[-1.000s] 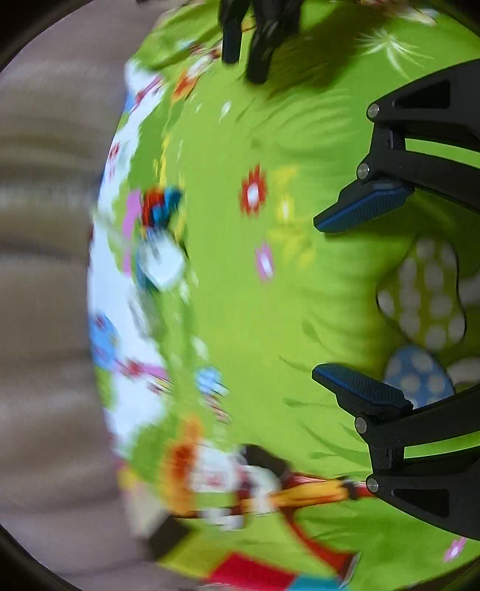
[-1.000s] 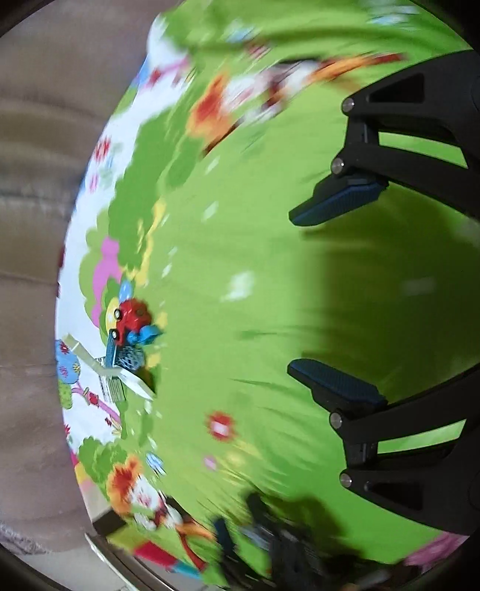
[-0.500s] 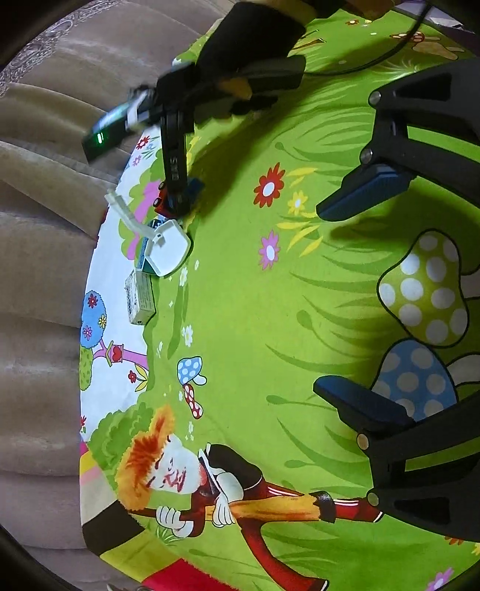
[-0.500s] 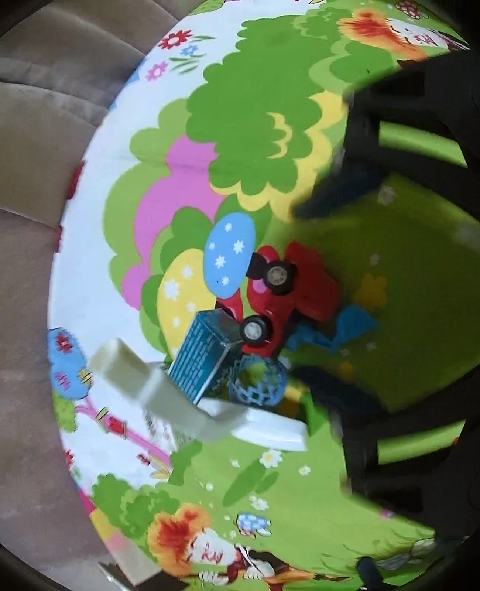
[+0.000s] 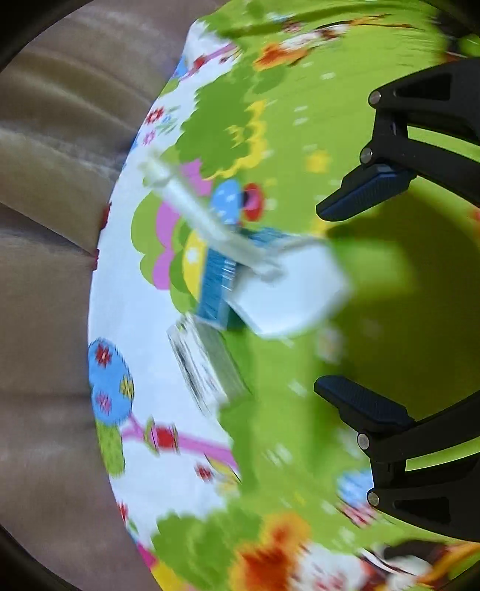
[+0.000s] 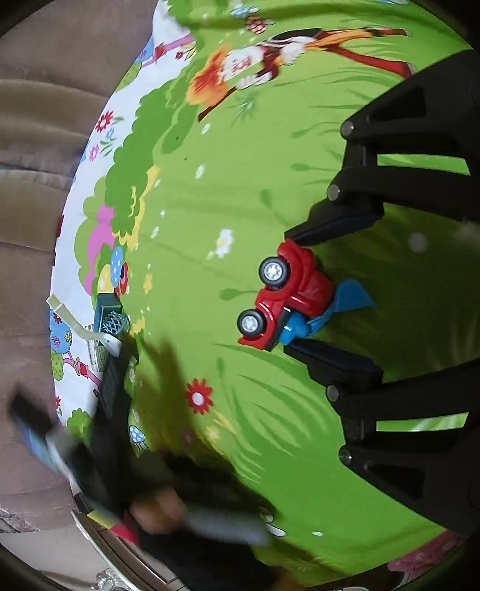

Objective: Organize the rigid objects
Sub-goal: 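Grasp the red toy car with the right gripper while the left grasps the white toy shovel, then lift the toy car and shovel and carry them over the white bin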

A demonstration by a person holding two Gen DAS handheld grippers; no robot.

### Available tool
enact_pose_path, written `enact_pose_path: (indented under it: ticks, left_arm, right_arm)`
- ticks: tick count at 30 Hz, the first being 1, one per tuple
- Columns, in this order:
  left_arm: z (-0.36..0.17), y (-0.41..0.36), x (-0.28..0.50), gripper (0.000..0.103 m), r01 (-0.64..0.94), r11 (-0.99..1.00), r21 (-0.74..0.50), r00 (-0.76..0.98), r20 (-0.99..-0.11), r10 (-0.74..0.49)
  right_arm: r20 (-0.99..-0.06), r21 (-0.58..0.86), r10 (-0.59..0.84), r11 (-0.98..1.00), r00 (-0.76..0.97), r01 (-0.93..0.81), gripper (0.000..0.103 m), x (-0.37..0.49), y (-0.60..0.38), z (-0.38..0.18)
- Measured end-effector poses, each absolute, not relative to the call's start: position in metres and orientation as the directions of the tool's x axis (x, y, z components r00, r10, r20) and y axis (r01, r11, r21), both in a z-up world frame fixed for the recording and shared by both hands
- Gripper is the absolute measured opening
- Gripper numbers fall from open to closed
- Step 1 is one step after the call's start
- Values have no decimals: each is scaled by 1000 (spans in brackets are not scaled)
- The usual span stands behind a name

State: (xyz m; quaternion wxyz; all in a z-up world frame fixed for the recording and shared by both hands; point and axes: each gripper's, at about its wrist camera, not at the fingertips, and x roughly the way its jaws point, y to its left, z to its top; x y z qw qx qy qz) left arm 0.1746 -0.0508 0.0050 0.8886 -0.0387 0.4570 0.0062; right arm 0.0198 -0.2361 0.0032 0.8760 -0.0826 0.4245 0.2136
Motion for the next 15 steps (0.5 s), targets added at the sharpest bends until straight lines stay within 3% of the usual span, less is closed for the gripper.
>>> enact_pose_path:
  ticks: [5,6,15]
  left_arm:
    - [-3,-72,209,88,-38,997,65,585,-808,75]
    - [-2,-67,206,69,-32,999,9,589,-808,26]
    - [19,-33,76,69,-9,994,-109,657,-750,-76]
  right_arm:
    - [-767,45,310,899,562,-435,58,18,-237,2]
    - [-767,42,308,900,563,-434,58,17,-237,2]
    - [-766,40,305,901,566,-432,58,15,-238,3]
